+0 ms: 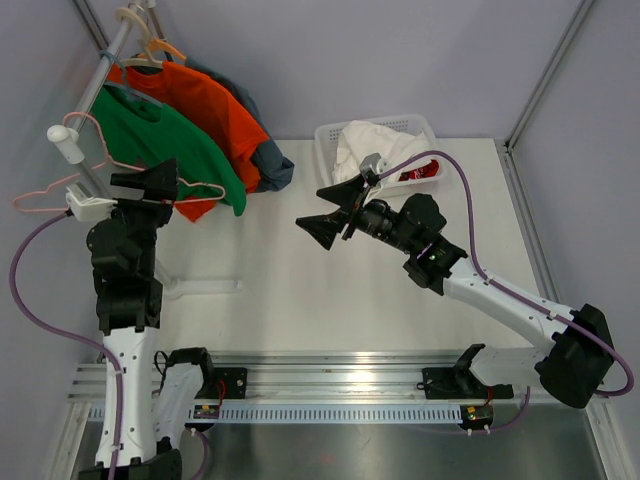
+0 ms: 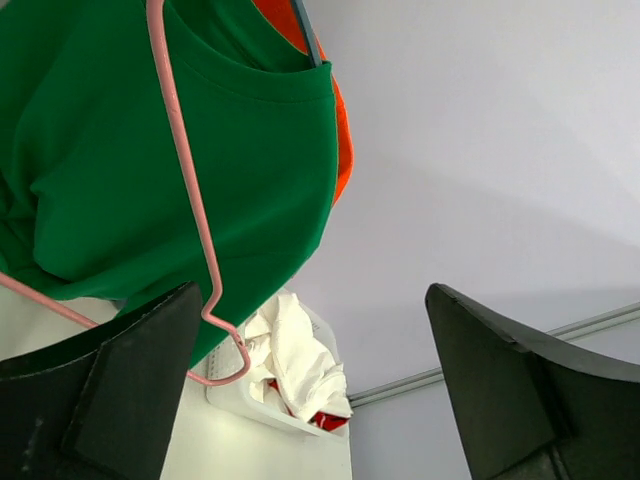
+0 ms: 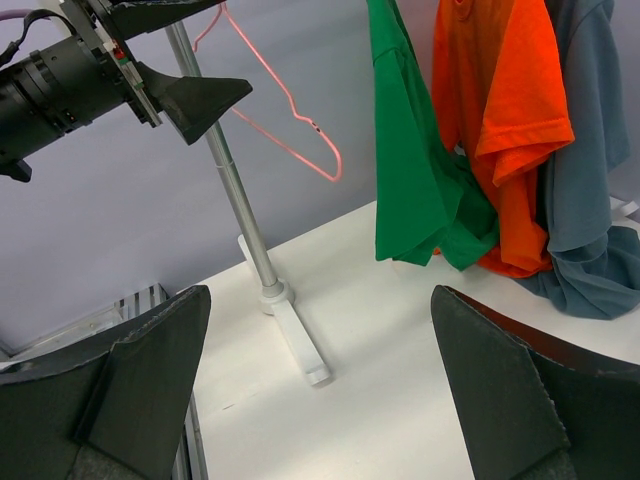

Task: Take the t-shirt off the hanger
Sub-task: Hang the hanger back to the clothesline with the left arm

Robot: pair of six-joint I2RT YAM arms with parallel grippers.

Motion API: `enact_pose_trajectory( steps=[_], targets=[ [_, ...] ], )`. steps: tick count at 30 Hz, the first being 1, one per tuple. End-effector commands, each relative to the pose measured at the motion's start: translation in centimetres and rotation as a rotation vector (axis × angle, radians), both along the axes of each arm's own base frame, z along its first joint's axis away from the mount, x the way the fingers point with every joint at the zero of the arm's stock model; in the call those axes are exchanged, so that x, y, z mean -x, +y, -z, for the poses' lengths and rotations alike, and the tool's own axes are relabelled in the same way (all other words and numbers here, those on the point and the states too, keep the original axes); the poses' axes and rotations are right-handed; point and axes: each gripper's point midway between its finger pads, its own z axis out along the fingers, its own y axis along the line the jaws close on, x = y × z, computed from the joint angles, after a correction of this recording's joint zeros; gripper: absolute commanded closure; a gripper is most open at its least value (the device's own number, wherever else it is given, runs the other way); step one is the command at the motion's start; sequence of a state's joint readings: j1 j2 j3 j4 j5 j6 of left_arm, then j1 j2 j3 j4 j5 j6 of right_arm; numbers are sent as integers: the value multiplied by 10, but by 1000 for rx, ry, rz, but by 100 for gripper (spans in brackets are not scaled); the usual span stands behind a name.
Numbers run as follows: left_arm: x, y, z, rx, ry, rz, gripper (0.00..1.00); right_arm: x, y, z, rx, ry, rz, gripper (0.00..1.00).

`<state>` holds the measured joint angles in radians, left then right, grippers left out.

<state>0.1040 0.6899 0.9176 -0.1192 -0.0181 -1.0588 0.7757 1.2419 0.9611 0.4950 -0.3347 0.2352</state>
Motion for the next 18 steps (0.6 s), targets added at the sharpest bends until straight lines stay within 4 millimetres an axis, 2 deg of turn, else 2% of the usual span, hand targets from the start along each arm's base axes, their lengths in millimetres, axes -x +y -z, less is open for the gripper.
enact_pose_trajectory(
  steps=[1, 2, 4, 5, 7, 8, 9, 12, 13, 14, 15, 16, 17, 18],
  targets=[
    [3, 1, -8, -81, -2, -2, 1, 1, -1, -33, -59, -66, -9, 1],
    [3, -7, -7, -101, 8, 43, 1, 2, -1, -35, -61, -67, -11, 1],
    [1, -11, -10, -152, 15, 63, 1, -1, 1, -32, -47, -57, -7, 1],
    [0, -14, -9, -169, 22, 74, 1, -3, 1, -38, -50, -60, 0, 1],
    [-2, -16, -11, -209, 25, 79, 1, -9, 5, -31, -10, -41, 9, 1],
    [-2, -20, -11, -233, 23, 88, 1, -13, 6, -42, -9, -63, 23, 1],
    [-2, -22, -12, -244, 23, 91, 1, -20, 11, -31, 34, -31, 28, 1],
    [0, -33, -14, -291, 14, 101, 1, -41, 23, -34, 95, -28, 59, 1],
    [1, -40, -16, -302, 10, 104, 1, -47, 26, -50, 85, -51, 69, 1],
    [2, -40, -15, -327, 14, 95, 1, -59, 35, -33, 140, -29, 79, 1],
    [4, -42, -16, -338, 12, 86, 1, -65, 39, -35, 148, -34, 85, 0],
    [6, -43, -18, -342, 12, 68, 1, -70, 43, -50, 134, -57, 91, 1],
    [7, -43, -17, -360, 13, 60, 1, -81, 52, -38, 159, -51, 94, 1],
    [8, -44, -18, -373, 10, 57, 1, -86, 56, -39, 158, -58, 95, 0]
  ],
)
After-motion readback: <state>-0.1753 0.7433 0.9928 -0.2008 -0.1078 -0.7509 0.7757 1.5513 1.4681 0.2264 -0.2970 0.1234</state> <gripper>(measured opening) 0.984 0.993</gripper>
